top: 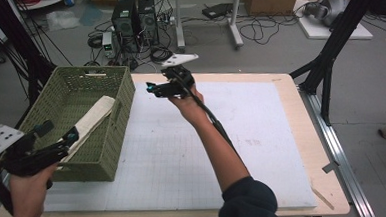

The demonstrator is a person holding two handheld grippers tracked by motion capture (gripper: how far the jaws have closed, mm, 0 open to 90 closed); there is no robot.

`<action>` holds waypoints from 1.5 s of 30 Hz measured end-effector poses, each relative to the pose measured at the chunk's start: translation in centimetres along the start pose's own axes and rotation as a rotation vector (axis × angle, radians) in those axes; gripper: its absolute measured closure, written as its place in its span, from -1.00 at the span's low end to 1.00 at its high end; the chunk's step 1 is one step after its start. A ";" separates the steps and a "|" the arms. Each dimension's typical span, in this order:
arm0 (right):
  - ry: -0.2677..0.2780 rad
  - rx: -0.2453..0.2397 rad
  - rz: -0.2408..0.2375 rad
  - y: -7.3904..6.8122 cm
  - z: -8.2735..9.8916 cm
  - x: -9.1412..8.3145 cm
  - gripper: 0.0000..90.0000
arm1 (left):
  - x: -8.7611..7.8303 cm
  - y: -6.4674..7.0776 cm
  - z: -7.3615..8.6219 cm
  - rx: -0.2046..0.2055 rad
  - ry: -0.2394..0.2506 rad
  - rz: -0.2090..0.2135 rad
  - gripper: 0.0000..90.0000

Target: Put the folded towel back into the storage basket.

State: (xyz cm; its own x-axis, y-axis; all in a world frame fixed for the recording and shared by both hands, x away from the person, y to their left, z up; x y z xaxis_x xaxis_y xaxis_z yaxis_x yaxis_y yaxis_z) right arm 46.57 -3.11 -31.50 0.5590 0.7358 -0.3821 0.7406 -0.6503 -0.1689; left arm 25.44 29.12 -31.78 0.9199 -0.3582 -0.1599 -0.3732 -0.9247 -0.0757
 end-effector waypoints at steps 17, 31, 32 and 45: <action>0.042 0.047 0.183 6.2 7.0 -15.5 -0.58 | 7.4 9.5 -1.4 0.060 0.039 0.305 -0.58; 0.078 0.131 0.295 8.5 13.4 -25.0 -0.60 | 11.7 15.3 -0.6 0.086 0.027 0.476 -0.57; 0.081 0.140 0.306 8.6 13.9 -25.5 -0.60 | 12.1 15.9 -0.1 0.091 0.028 0.497 -0.57; 0.084 0.144 0.381 7.4 18.9 -29.2 -0.61 | 13.2 17.8 4.3 0.114 0.021 0.535 -0.55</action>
State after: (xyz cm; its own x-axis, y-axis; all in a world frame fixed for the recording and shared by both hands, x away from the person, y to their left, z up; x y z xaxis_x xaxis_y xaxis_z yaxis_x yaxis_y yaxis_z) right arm 28.64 -32.97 -38.73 0.8162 0.4460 -0.3673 0.4182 -0.8947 -0.1572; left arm 30.45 8.47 -39.47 0.5999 -0.7781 -0.1862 -0.7992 -0.5933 -0.0958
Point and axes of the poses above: each handheld gripper's, and its own axes: x roughly forward along the jaws, z roughly out of its underside, y roughly to its right, the point moved 2 cm from there along x, roughly forward along the jaws, and after that the axes turned 11 degrees about x, right-handed, at the moved point
